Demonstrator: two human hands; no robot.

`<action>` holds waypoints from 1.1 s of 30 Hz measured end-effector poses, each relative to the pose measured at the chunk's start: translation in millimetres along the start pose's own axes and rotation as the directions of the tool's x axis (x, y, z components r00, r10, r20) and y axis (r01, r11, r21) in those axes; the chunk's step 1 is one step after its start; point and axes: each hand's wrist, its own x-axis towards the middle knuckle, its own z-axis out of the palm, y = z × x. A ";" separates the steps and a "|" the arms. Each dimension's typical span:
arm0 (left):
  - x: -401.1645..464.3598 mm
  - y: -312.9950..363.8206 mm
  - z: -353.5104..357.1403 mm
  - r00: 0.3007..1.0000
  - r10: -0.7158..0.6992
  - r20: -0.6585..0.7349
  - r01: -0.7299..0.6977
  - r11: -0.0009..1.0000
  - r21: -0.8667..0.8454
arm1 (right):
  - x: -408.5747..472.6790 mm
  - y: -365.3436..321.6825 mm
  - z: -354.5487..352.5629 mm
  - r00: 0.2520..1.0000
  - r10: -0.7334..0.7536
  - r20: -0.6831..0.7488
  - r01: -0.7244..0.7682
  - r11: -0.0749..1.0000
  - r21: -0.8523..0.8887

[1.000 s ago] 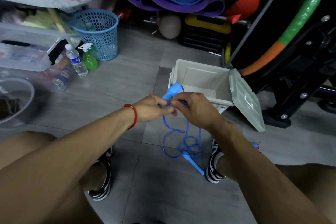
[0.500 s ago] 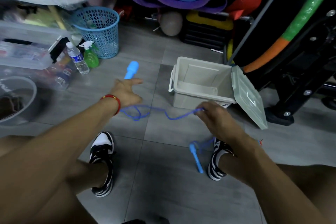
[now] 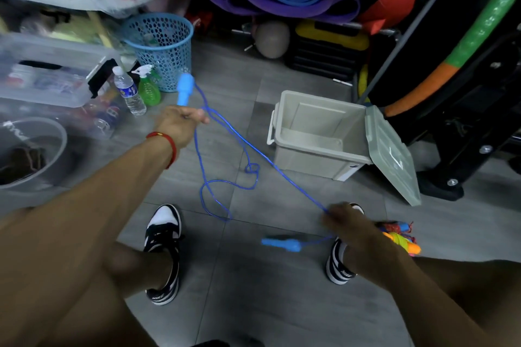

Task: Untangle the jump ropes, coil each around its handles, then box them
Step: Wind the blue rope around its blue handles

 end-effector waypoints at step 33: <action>-101.0 -3.8 86.2 0.801 0.182 0.570 -0.235 0.972 0.021 | 22.8 -190.2 -91.1 0.961 0.186 0.203 -0.069 -0.551 0.832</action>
